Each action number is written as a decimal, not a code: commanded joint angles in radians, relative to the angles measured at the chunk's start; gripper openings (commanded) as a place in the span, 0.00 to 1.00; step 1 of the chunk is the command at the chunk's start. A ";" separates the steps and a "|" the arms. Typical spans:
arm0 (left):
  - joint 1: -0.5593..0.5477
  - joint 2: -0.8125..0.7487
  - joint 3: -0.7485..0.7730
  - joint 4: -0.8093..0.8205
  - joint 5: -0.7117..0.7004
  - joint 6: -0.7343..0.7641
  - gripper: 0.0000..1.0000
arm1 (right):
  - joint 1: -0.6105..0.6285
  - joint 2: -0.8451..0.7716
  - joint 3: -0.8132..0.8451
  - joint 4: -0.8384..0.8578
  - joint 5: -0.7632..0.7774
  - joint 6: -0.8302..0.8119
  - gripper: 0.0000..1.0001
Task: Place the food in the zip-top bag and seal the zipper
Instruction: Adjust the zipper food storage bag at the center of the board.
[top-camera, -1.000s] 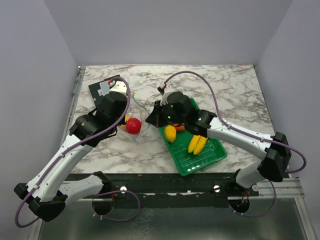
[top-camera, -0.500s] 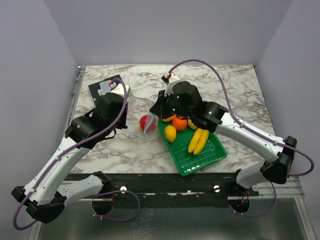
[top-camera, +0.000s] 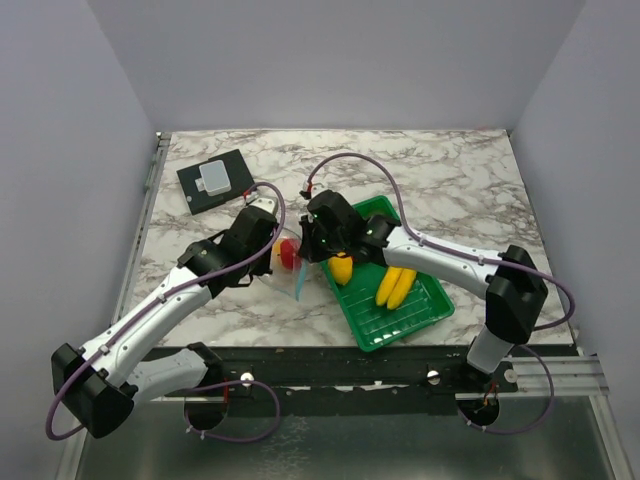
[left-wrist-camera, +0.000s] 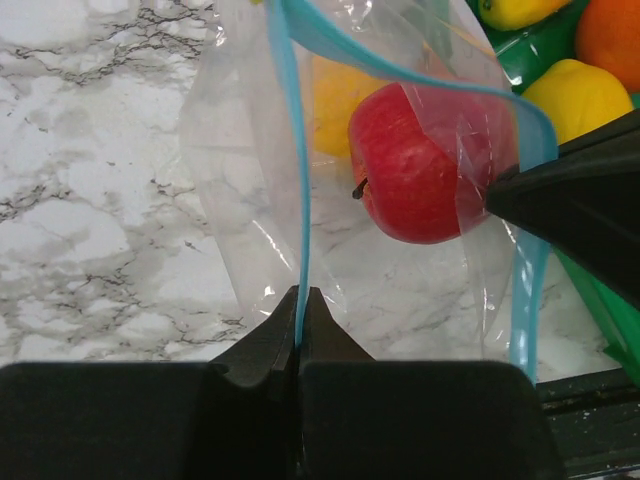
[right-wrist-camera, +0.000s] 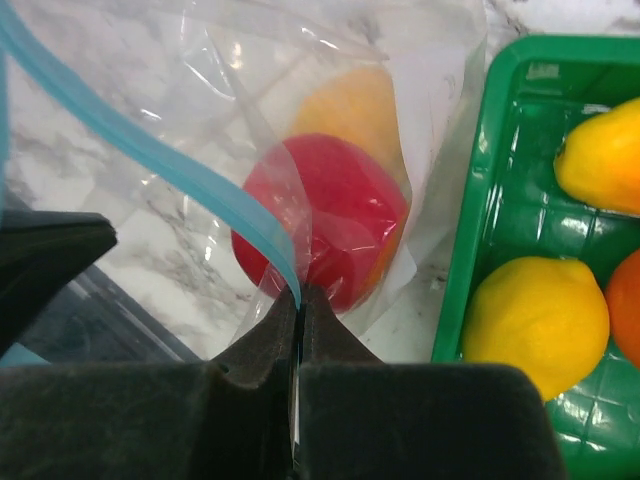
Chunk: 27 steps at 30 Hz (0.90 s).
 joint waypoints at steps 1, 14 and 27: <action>-0.004 -0.006 0.017 0.076 0.064 -0.029 0.00 | -0.005 -0.043 -0.014 0.026 0.017 0.014 0.01; -0.004 -0.035 0.324 0.053 -0.007 0.000 0.04 | -0.005 -0.227 0.163 -0.064 0.150 -0.091 0.01; -0.003 0.025 -0.026 0.227 0.111 -0.119 0.00 | -0.006 -0.054 -0.002 0.017 0.008 0.005 0.01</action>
